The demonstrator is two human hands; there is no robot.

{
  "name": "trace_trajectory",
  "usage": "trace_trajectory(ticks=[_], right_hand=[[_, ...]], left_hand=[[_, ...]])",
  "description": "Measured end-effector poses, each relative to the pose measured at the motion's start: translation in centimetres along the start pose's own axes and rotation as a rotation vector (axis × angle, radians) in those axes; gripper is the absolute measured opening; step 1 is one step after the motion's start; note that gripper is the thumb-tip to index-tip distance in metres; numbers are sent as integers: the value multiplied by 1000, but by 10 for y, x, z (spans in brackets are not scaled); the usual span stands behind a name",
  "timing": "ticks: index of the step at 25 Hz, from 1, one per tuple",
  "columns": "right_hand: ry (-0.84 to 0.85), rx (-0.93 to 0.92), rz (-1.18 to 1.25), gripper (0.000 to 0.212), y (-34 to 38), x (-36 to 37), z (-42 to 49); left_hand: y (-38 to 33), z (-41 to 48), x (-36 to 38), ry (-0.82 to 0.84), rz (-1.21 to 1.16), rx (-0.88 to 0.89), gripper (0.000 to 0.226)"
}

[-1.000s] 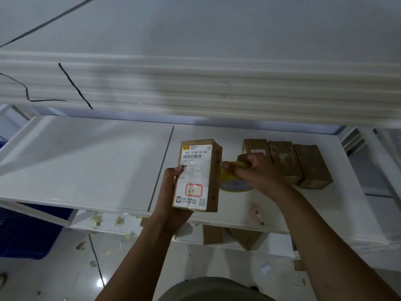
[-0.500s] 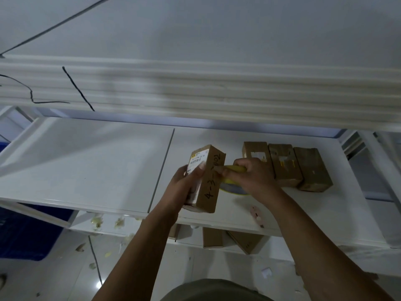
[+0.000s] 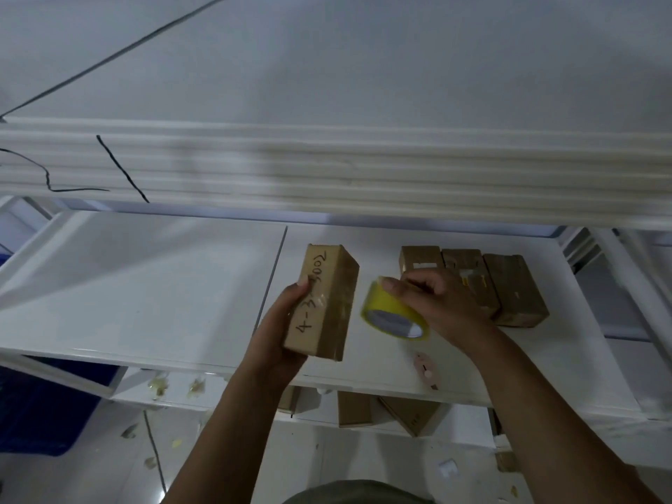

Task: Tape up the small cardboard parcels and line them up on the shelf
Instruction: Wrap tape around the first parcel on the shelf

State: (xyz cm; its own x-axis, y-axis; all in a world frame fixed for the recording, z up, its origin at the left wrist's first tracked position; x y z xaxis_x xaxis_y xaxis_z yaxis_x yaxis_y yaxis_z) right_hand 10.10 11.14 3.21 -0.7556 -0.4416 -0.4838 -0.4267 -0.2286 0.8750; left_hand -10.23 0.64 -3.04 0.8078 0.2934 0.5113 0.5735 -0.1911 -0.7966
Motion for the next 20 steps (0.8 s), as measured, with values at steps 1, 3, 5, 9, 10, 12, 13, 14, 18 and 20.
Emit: trace_trajectory(ticks=[1,3,5,9,10,12,13,14,18,20], right_hand=[[-29,22,-36,70,-4,-1,3],[-7,75,-44,69,-14,4,6],[31,104,-6,70,-21,14,7],[-28,83,-24,67,-27,15,5],[-47,73,-3,66,-27,13,2],[-77,59,-24,69,-26,13,-2],[-87,51,-68,71,-25,17,-3],[-89,42,-112,72,-24,22,-4],[13,118,-13,74,-31,34,-2],[137,230,267,64,-45,37,-5]], left_hand=[[7,-1,6,41,-71,-17,53],[22,-3,18,96,-183,-56,54],[35,-6,24,116,-291,-112,67],[43,-5,30,164,-237,-240,65],[42,-3,24,141,-185,-240,61],[37,-1,8,58,-9,-223,58],[34,0,2,18,116,-211,59],[30,0,-1,-9,251,-193,62],[13,6,-17,-123,387,-109,67],[11,7,-37,-182,254,-123,63]])
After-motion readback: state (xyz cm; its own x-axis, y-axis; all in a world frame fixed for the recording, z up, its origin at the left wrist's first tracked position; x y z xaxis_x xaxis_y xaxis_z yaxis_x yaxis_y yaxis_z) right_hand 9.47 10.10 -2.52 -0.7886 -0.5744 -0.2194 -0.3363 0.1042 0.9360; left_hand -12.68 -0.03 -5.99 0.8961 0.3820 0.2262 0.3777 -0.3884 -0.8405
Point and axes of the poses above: each hand's wrist, its own z-axis towards the middle knuckle, its own x-axis out of the palm, y = z × x, the point moved 9 cm from there along z, towards the middle knuckle
